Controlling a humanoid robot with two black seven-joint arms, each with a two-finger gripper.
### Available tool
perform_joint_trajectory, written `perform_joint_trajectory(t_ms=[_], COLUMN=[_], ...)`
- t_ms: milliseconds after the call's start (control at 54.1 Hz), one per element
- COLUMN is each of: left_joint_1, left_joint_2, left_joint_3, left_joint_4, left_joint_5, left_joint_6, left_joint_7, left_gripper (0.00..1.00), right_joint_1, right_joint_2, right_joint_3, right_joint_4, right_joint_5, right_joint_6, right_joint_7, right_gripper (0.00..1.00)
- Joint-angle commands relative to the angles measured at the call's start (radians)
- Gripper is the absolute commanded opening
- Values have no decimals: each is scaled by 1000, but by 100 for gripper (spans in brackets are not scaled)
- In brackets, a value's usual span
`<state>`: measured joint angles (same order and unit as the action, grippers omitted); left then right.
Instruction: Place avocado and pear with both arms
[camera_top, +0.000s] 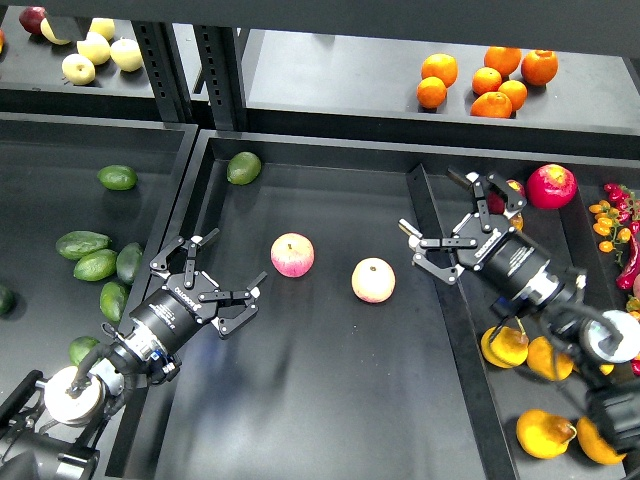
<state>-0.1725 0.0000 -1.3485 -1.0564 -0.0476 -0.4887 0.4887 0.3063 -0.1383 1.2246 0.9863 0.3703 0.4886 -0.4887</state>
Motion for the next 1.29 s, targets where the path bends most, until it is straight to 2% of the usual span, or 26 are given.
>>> perform_joint_trajectory(t_ms=[0,129,702,998,1275], left_joint_1=[2,2,8,2,-36], left_joint_2=[0,0,0,0,0], left_joint_3=[0,-3,-4,5,3], left_joint_4=[1,1,3,1,-4], left_joint_5=[0,-2,-2,-3,-5], left_joint_6=[0,0,0,0,0], left_joint_7=[0,0,0,0,0], left_gripper=[99,99,99,99,99], right_joint_1=[-55,-114,-342,-357,-309], right_joint_2=[75,137,138,138,138], right_joint_3=[58,96,136,147,151], right_joint_4=[6,40,89,140,219], right_joint_5=[2,10,44,45,45], right_joint_6=[0,0,0,0,-77], right_joint_7=[0,0,0,0,0], right_gripper=[99,99,100,100,100])
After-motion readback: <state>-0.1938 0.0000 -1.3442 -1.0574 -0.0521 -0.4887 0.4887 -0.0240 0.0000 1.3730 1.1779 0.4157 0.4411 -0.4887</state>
